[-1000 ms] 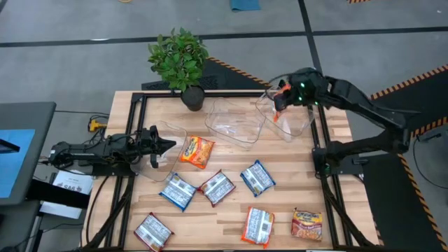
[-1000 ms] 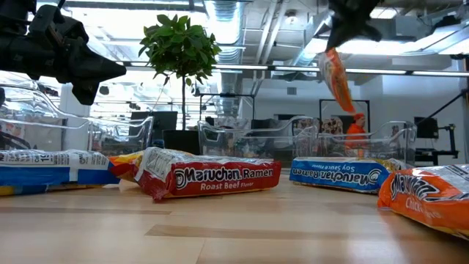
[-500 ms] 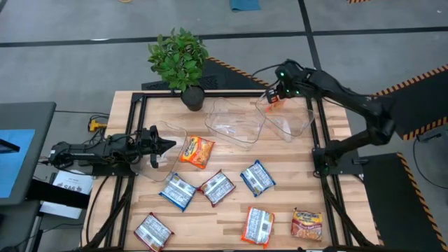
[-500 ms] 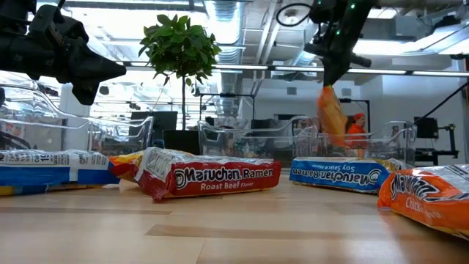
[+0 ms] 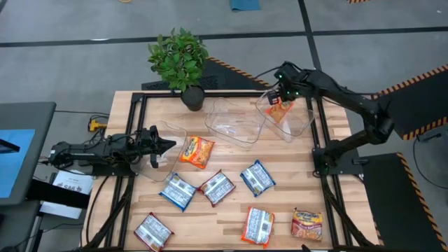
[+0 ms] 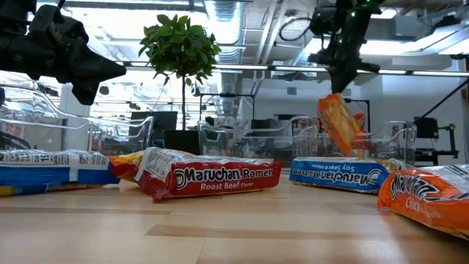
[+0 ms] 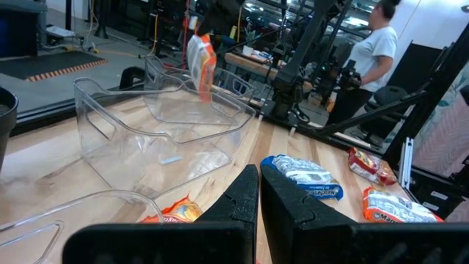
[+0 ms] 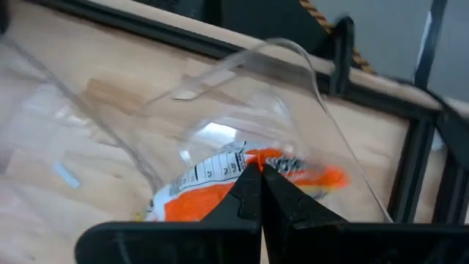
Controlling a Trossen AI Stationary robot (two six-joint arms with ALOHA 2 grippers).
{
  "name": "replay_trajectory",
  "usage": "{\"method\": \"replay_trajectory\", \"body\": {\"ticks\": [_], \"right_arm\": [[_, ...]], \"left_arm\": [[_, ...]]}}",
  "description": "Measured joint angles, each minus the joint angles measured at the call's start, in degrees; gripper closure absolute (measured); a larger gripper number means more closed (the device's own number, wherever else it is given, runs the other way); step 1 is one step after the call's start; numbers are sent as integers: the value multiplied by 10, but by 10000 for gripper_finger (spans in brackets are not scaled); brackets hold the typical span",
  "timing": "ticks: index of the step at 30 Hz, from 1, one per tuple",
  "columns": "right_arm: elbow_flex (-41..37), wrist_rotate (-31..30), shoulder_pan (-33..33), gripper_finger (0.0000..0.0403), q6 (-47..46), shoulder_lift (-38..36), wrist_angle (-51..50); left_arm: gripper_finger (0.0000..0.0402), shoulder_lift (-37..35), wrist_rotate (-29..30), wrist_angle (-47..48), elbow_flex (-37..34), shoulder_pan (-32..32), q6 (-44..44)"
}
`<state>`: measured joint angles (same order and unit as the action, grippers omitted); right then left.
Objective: Sort Maruchan noodles
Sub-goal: Put the top right orange noodle pack into the right transparent bin, then put the top orange noodle pack into the right transparent bin
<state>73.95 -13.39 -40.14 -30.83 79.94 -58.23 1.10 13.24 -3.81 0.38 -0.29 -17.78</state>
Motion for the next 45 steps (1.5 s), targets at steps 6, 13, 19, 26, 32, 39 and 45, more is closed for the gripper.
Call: {"method": "replay_trajectory", "body": {"ticks": [6, 13, 19, 26, 32, 39, 45], "right_arm": [[-40, 13, -31, 386, -44, 0, 16], [-53, 32, -48, 386, -72, 14, 15], [-54, 43, -54, 386, -101, 66, 30], [-53, 66, -61, 386, -145, 105, 126], [-53, 74, -69, 376, -195, 136, 157], [-53, 75, -73, 341, -230, 146, 196], [-53, 75, -80, 320, -233, 141, 235]], "left_arm": [[401, 0, 0, 0, 0, 0, 0], [401, 0, 0, 0, 0, 0, 0], [401, 0, 0, 0, 0, 0, 0], [401, 0, 0, 0, 0, 0, 0], [401, 0, 0, 0, 0, 0, 0], [401, 0, 0, 0, 0, 0, 0], [401, 0, 0, 0, 0, 0, 0]]}}
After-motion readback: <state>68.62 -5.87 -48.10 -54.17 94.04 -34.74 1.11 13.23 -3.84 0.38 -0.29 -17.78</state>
